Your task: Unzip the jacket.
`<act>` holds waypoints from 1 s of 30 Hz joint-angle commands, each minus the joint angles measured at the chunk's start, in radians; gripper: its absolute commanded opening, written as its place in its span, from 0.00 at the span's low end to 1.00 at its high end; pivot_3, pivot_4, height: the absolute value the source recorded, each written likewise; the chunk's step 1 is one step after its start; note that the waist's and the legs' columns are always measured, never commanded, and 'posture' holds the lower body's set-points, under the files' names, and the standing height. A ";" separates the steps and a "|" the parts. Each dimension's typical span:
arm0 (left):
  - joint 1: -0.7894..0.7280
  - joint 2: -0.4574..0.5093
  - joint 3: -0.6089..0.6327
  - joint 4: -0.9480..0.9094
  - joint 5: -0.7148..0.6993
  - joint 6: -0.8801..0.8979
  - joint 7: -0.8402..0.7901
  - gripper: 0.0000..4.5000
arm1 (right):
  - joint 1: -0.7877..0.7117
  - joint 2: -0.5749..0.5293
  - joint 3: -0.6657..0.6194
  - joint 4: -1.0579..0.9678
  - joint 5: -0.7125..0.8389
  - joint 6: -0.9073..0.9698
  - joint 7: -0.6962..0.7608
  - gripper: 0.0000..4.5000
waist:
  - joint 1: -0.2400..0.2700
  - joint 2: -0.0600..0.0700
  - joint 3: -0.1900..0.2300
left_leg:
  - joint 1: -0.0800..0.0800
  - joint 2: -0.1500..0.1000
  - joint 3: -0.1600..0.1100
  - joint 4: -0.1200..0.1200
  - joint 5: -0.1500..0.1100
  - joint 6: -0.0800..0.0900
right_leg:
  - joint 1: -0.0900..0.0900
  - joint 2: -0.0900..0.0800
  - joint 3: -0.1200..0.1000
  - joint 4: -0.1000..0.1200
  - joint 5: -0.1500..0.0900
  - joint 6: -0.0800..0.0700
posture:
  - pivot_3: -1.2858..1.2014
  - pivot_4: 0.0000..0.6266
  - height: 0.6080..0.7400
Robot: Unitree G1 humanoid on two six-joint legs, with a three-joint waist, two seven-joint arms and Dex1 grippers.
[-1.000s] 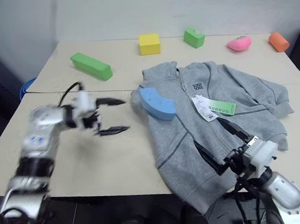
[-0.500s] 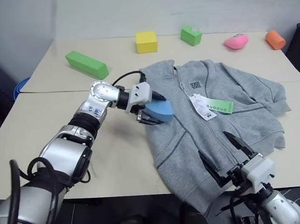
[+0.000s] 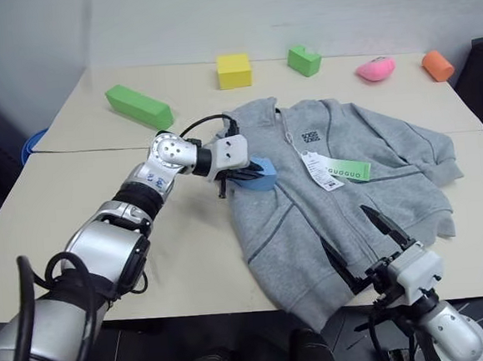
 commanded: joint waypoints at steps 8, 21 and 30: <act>0.031 0.082 0.323 -0.050 -0.313 0.214 -0.140 0.23 | -0.041 -0.035 0.014 -0.022 0.022 0.039 0.001 1.00 | -0.006 0.000 0.000 | -0.007 -0.001 -0.001 0.001 0.000 0.000 | -0.006 -0.001 -0.003 0.001 0.000 0.000 | 0.52 0.24 1.00; 0.087 0.169 0.317 -0.079 -0.263 0.165 -0.151 0.99 | -0.034 -0.048 0.002 -0.047 0.034 0.074 -0.003 1.00 | 0.004 0.000 0.000 | -0.008 -0.002 -0.001 0.001 0.000 0.000 | -0.006 -0.001 -0.004 0.001 0.000 0.000 | 0.52 0.24 1.00; 0.114 0.142 0.167 -0.065 -0.135 -0.013 -0.216 0.99 | -0.014 -0.059 -0.006 -0.070 0.043 0.099 -0.003 1.00 | 0.014 0.000 0.000 | -0.008 -0.002 0.001 0.002 0.000 0.000 | -0.006 -0.001 -0.003 0.001 0.000 0.000 | 0.52 0.24 1.00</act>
